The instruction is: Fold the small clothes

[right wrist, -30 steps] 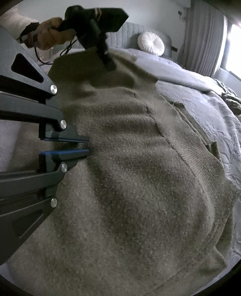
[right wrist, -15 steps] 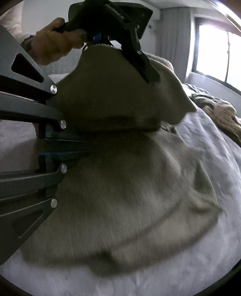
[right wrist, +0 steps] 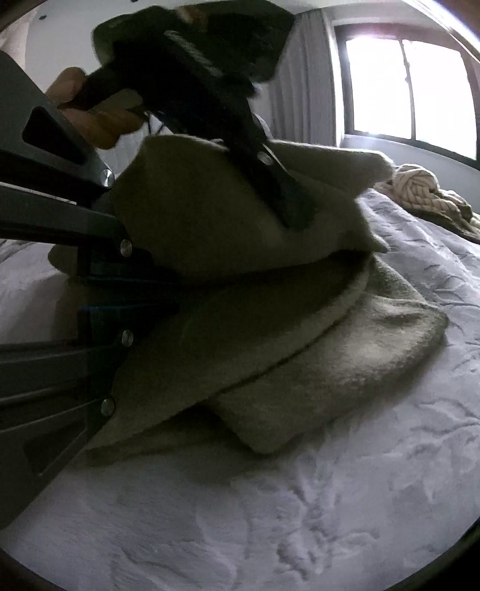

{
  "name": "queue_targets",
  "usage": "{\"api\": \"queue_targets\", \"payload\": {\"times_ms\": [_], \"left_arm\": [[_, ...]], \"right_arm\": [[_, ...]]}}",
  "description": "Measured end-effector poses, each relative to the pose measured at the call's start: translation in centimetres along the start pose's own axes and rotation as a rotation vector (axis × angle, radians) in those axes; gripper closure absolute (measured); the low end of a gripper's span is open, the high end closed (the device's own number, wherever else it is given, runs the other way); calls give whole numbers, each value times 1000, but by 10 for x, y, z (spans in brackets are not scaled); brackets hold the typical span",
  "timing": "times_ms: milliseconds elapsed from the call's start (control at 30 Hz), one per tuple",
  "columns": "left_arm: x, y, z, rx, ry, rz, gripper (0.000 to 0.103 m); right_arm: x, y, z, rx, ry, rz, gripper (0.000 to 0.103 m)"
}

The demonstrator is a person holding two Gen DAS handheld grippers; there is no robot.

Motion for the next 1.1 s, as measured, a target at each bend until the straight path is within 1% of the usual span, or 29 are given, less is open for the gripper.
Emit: {"api": "queue_targets", "payload": {"times_ms": [67, 100, 133, 167, 200, 233, 267, 300, 333, 367, 400, 433, 467, 500, 567, 667, 700, 733, 767, 800, 833, 867, 900, 933, 1000, 1067, 1100], "left_arm": [[-8, 4, 3, 23, 11, -21, 87], [-15, 5, 4, 32, 20, -32, 79], [-19, 8, 4, 40, 31, -41, 67], [-26, 10, 4, 49, 55, -56, 27], [-37, 7, 5, 57, 87, -71, 1], [-46, 7, 6, 65, 122, -84, 0], [-55, 7, 8, 78, 151, -87, 0], [-60, 7, 8, 79, 156, -91, 0], [-64, 3, 9, 66, 158, -100, 0], [-68, -1, 9, 55, 161, -104, 0], [-73, -8, 10, 41, 168, -106, 0], [-76, -13, 12, 29, 175, -108, 0], [-81, -23, 14, 7, 185, -115, 0], [-84, -32, 16, -15, 193, -124, 0], [-91, -59, 21, -61, 197, -149, 0], [-85, -100, 31, -130, 163, -217, 0], [-81, -112, 35, -148, 153, -241, 0], [-76, -126, 40, -169, 137, -271, 0], [-71, -134, 44, -183, 122, -286, 0], [-66, -142, 49, -201, 104, -294, 0], [-61, -148, 54, -218, 89, -293, 0], [-56, -152, 59, -232, 76, -287, 0], [-53, -156, 63, -239, 69, -285, 0], [-49, -158, 67, -247, 68, -284, 0], [-49, -157, 70, -255, 74, -283, 0], [-51, -155, 69, -256, 79, -277, 0], [-53, -153, 67, -249, 86, -272, 0]], "right_arm": [[-6, 6, -2, 23, 18, -18, 93], [-10, 8, -4, 33, 25, -27, 92], [-12, 9, -5, 40, 30, -33, 92], [-14, 10, -6, 49, 39, -41, 91], [-19, 13, -7, 64, 55, -51, 89], [-22, 15, -8, 76, 65, -61, 85], [-28, 20, -10, 104, 88, -92, 82], [-31, 24, -11, 128, 106, -123, 74], [-35, 27, -11, 154, 125, -167, 62], [-42, 32, -12, 191, 153, -242, 56], [-45, 34, -12, 213, 171, -296, 46], [-51, 37, -16, 226, 182, -343, 40], [-53, 37, -18, 230, 180, -368, 40], [-51, 36, -21, 230, 150, -397, 40], [-48, 32, -26, 219, 114, -401, 39], [-40, 18, -39, 160, 52, -345, 39], [-36, 14, -42, 136, 30, -305, 39], [-31, 10, -46, 106, 4, -241, 39], [-31, 8, -47, 80, -12, -179, 41], [-30, 6, -45, 52, -23, -122, 54], [-26, 1, -48, 21, -35, -48, 89], [-26, -4, -48, -27, -39, 59, 89], [-28, -11, -46, -71, -31, 93, 89], [-28, -19, -49, -103, -21, 105, 89], [-43, -39, -43, -189, 30, 113, 89], [-52, -46, -41, -210, 64, 119, 89], [-58, -43, -38, -207, 76, 125, 89]]}}
Point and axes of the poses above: each gripper's, at about its wrist camera, not at the fingertips, and x roughly the way its jaws point, y to its right, z to its underside, the point moved 6 cm from there along x, roughly the way its jaws point, and after that the axes turned 9 degrees about -y, right-handed, at the moved point
